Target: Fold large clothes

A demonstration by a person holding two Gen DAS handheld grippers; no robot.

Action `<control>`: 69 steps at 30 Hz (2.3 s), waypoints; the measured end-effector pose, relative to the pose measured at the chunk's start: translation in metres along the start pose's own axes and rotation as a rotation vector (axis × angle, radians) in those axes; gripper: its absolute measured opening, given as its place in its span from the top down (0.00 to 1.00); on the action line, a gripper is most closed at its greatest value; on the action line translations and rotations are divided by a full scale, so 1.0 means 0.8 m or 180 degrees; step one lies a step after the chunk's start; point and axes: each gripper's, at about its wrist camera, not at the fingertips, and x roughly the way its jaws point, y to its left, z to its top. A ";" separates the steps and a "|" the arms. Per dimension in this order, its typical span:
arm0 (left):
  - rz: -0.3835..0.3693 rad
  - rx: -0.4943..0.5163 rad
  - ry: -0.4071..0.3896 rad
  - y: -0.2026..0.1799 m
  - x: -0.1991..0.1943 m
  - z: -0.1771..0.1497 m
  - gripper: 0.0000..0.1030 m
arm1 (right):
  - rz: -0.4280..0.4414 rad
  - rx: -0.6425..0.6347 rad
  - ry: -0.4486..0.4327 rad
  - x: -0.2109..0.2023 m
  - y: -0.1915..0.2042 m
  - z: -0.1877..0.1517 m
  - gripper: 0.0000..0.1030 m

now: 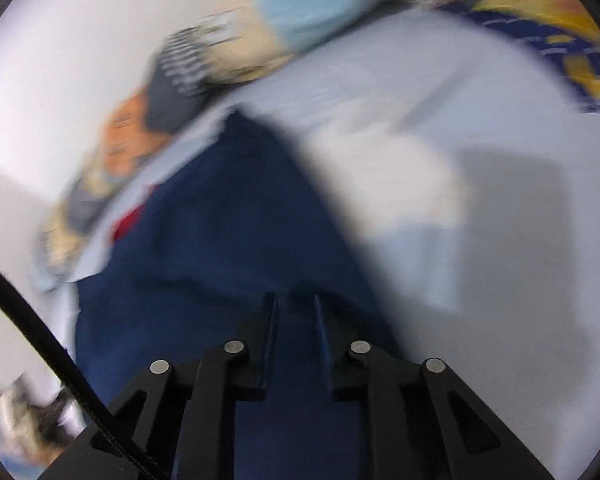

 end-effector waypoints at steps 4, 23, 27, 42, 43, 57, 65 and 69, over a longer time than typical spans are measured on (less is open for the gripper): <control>-0.0098 0.0044 -0.0071 -0.062 -0.062 -0.014 0.05 | 0.0032 -0.0225 0.0027 -0.040 0.050 -0.034 0.67; 0.0013 0.0669 0.0110 -0.149 -0.050 -0.096 0.05 | 0.0503 -0.1017 0.0409 -0.019 0.165 -0.138 0.62; 0.0047 0.0539 0.0397 -0.122 -0.012 -0.096 0.05 | 0.0310 -0.0818 0.0444 -0.017 0.119 -0.117 0.62; 0.0042 0.0664 0.0356 -0.138 -0.013 -0.092 0.05 | 0.0223 -0.1557 0.0476 -0.008 0.191 -0.162 0.62; 0.0071 0.0627 0.0398 -0.130 -0.008 -0.093 0.05 | 0.0198 -0.1590 0.0471 -0.005 0.193 -0.163 0.62; 0.0251 0.0064 0.0185 -0.077 -0.036 -0.073 0.05 | -0.0420 -0.1057 0.0139 -0.034 0.105 -0.113 0.62; 0.0158 0.0630 0.0467 -0.121 -0.010 -0.094 0.05 | 0.0030 -0.1378 0.0431 -0.006 0.167 -0.150 0.62; 0.0219 0.0486 0.0487 -0.105 -0.012 -0.091 0.03 | -0.0128 -0.1289 0.0425 0.002 0.145 -0.138 0.62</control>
